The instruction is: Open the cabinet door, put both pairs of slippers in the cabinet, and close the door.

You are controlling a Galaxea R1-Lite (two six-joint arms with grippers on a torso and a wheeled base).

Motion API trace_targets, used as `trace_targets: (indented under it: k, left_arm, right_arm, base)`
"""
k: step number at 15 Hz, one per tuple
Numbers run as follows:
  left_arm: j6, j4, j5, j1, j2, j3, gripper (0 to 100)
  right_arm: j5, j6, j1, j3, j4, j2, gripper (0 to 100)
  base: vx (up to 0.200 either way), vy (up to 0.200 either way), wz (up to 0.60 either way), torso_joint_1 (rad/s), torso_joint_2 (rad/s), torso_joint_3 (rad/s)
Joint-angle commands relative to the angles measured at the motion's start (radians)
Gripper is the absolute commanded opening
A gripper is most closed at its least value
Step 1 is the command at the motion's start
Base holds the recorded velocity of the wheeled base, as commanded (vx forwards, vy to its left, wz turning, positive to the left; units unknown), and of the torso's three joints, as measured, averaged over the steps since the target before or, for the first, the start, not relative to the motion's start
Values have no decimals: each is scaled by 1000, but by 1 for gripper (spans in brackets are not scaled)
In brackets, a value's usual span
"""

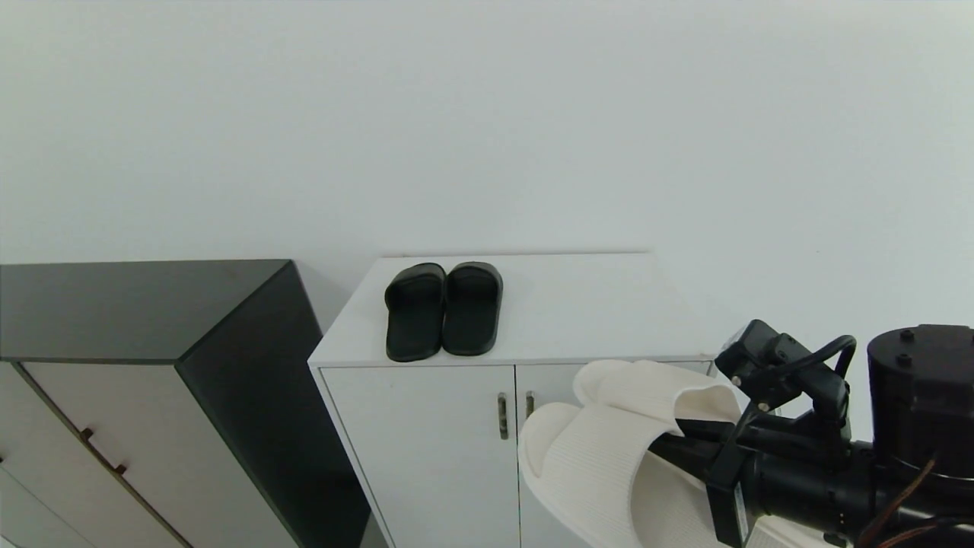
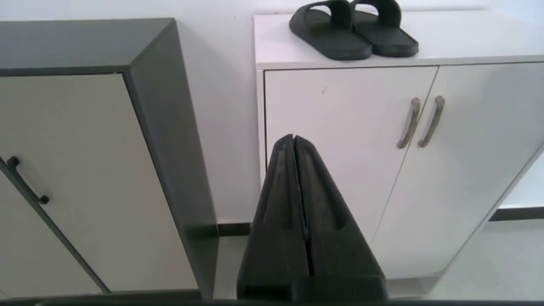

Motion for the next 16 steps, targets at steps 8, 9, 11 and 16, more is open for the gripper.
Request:
trace_targets:
  k: [8, 9, 11, 16]
  left_arm:
    - [5, 0, -1, 0, 0, 0, 0]
    - [6, 0, -1, 0, 0, 0, 0]
    - [5, 0, -1, 0, 0, 0, 100]
    - [25, 2, -20, 0, 0, 0, 100]
  right_arm:
    - [7, -4, 1, 9, -2, 8, 0]
    - [7, -4, 1, 7, -2, 8, 0]
    - [7, -4, 1, 7, -2, 9, 0]
    - [9, -6, 1, 10, -2, 20, 0]
  base:
    - [0, 0, 0, -166, 391, 217]
    - [0, 0, 0, -227, 554, 315]
    - [0, 0, 0, -220, 547, 325]
    - [0, 0, 0, -199, 520, 316]
